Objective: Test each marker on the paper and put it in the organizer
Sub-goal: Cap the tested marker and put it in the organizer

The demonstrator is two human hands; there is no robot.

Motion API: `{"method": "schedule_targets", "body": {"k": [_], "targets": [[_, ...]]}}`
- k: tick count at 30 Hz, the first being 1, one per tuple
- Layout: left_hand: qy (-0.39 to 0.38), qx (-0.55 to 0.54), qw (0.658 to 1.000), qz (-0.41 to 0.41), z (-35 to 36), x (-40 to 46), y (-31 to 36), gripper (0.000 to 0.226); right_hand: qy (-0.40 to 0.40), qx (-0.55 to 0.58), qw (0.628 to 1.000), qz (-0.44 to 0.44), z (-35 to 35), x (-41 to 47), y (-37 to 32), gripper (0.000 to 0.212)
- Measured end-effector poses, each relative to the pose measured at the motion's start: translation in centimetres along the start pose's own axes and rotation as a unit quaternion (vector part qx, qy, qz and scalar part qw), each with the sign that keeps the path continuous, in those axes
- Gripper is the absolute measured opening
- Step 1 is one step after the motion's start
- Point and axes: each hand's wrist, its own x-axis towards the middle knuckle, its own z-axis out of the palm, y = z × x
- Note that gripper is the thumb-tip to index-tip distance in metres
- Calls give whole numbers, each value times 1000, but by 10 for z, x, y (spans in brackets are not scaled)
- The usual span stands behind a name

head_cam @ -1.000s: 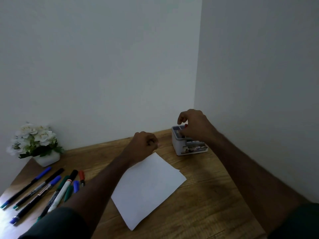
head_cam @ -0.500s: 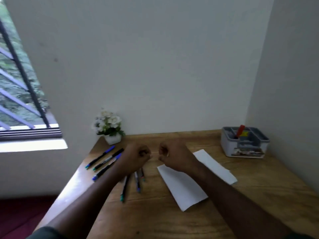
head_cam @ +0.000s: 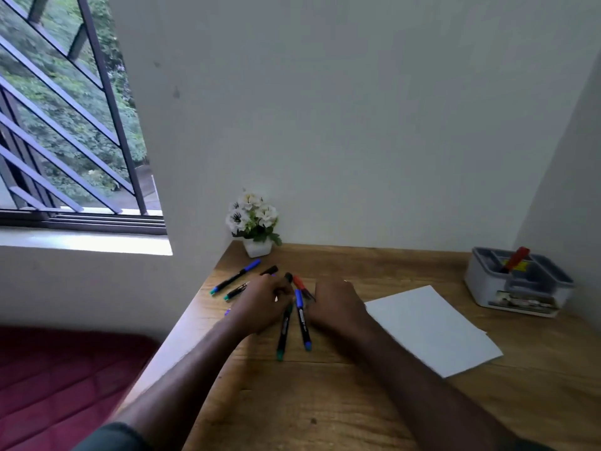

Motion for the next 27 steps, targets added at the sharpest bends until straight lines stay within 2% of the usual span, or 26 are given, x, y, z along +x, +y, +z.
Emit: {"method": "schedule_targets", "body": {"k": [4,6,10,15,19,21,24,27], "targets": [[87,-66,994,33,3,2,4,21,163,62,985,6,-11,1,19,14],[114,-103,987,42,8,6,9,25,184,165,969,-12,-21,1,37,6],[105,-139,983,52,22,23,21,36,170,307,936,-24,-34,-4,75,9],[28,-160,984,68,38,46,45,25,149,383,911,-35,-43,-5,106,4],[-22,-177,983,46,52,62,49,22,154,511,842,-74,-44,-3,121,4],[-34,-182,980,67,56,65,53,18,138,551,819,-81,-41,0,124,2],[-54,-195,967,153,54,59,70,18,107,532,835,-93,-37,1,120,11],[-94,-226,946,212,49,52,81,17,90,520,844,-96,-37,3,120,30]]}}
